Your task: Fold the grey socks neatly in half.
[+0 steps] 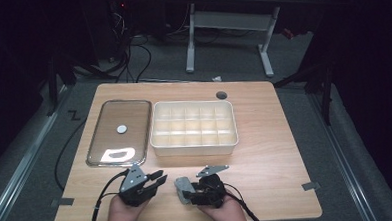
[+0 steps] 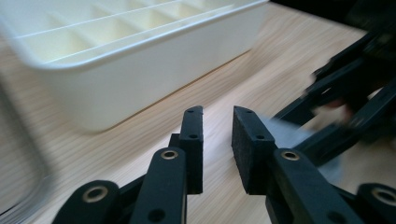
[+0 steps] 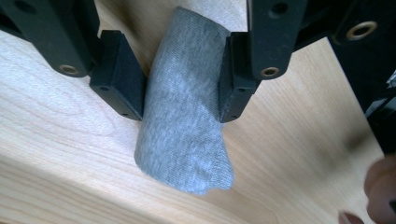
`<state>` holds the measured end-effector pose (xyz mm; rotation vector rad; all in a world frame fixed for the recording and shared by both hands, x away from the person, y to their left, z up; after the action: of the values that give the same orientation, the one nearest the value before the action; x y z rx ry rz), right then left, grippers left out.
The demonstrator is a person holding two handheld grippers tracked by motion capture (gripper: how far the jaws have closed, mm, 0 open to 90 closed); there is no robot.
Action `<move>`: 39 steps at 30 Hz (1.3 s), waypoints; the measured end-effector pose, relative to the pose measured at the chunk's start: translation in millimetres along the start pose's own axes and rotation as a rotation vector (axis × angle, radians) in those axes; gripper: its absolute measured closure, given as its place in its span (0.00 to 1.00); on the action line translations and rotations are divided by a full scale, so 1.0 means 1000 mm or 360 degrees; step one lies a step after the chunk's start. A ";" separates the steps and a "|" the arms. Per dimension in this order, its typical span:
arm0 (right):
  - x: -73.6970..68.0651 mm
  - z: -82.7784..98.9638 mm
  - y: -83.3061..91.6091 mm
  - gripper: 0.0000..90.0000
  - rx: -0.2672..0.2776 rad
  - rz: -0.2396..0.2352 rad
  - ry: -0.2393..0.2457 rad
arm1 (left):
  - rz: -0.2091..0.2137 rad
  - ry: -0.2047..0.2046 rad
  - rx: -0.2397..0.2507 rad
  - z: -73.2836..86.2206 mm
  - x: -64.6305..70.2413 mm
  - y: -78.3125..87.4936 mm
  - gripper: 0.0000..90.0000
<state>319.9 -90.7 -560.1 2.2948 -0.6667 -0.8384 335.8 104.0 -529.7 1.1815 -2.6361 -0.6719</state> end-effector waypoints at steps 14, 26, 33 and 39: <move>-0.009 -0.001 -0.006 0.66 -0.0089 -0.0116 0.0017 | -0.0134 0.0108 -0.0084 0.026 -0.036 0.002 0.78; -0.016 -0.005 -0.010 0.79 -0.0123 -0.0118 0.0107 | -0.0152 0.0144 -0.0083 0.028 -0.043 0.003 0.77; -0.004 -0.011 0.006 0.79 -0.0093 0.0046 0.0157 | -0.0164 0.0143 -0.0088 0.029 -0.044 0.002 0.72; 0.014 -0.008 0.026 0.78 -0.0078 0.0157 0.0124 | -0.0165 0.0136 -0.0101 0.030 -0.043 0.001 0.71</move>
<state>328.7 -114.3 -542.7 2.2197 -0.7106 -0.7083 353.9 146.1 -554.7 1.3057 -2.4796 -0.7009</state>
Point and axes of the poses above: each handheld gripper's, and its own axes: y roughly backward along the jaws, z roughly out of its underside, x roughly to its right, the point moved 6 cm from there along -y, roughly forward along the jaws, and after that the axes turned 8 degrees about -z, right-handed, at the moved point
